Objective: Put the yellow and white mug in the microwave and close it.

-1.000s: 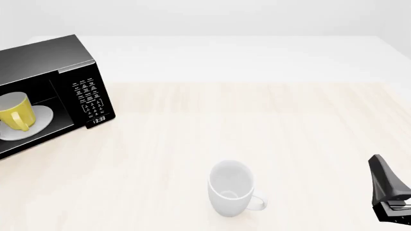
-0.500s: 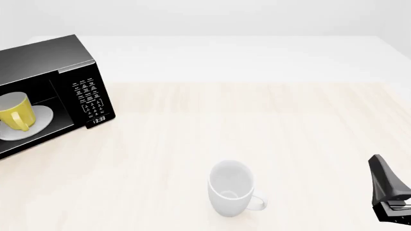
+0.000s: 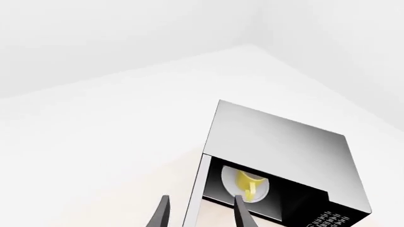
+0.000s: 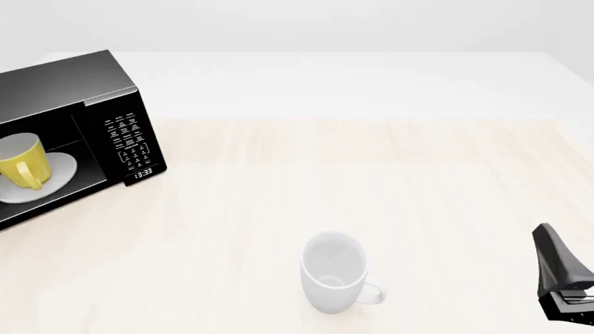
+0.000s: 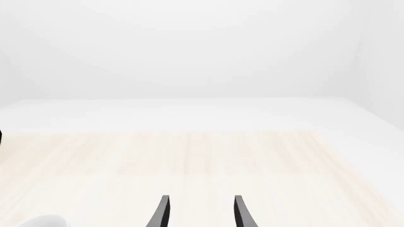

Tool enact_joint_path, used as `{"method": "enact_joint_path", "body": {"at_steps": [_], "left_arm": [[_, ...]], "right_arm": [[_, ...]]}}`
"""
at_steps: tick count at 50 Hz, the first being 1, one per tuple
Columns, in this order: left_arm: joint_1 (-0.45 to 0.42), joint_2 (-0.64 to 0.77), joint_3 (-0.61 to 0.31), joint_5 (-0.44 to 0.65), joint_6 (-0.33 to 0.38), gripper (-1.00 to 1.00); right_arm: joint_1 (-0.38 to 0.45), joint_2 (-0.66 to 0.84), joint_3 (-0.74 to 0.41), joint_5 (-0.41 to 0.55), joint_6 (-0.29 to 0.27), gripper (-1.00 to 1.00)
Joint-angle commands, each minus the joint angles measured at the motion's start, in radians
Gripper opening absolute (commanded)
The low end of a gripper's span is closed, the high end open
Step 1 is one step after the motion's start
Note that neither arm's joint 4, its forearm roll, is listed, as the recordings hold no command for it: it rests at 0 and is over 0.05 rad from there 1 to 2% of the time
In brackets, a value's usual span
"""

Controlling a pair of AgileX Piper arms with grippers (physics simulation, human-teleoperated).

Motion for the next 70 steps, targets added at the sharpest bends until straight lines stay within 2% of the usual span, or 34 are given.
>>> {"method": "enact_joint_path", "body": {"at_steps": [1,52,58,70], "left_arm": [[0.067,0.033,0.006,-0.026,-0.005,1.0],[0.279,0.16,0.064,-0.102,-0.013,1.0],[0.312,0.183,0.079,-0.13,-0.025,1.0],[0.373,0.233,0.105,-0.192,0.004,1.0]], "right_arm": [[0.0,0.0,0.0,0.0,0.0,1.0],[0.0,0.0,0.0,0.0,0.0,1.0],[0.0,0.0,0.0,0.0,0.0,1.0],[0.0,0.0,0.0,0.0,0.0,1.0]]}}
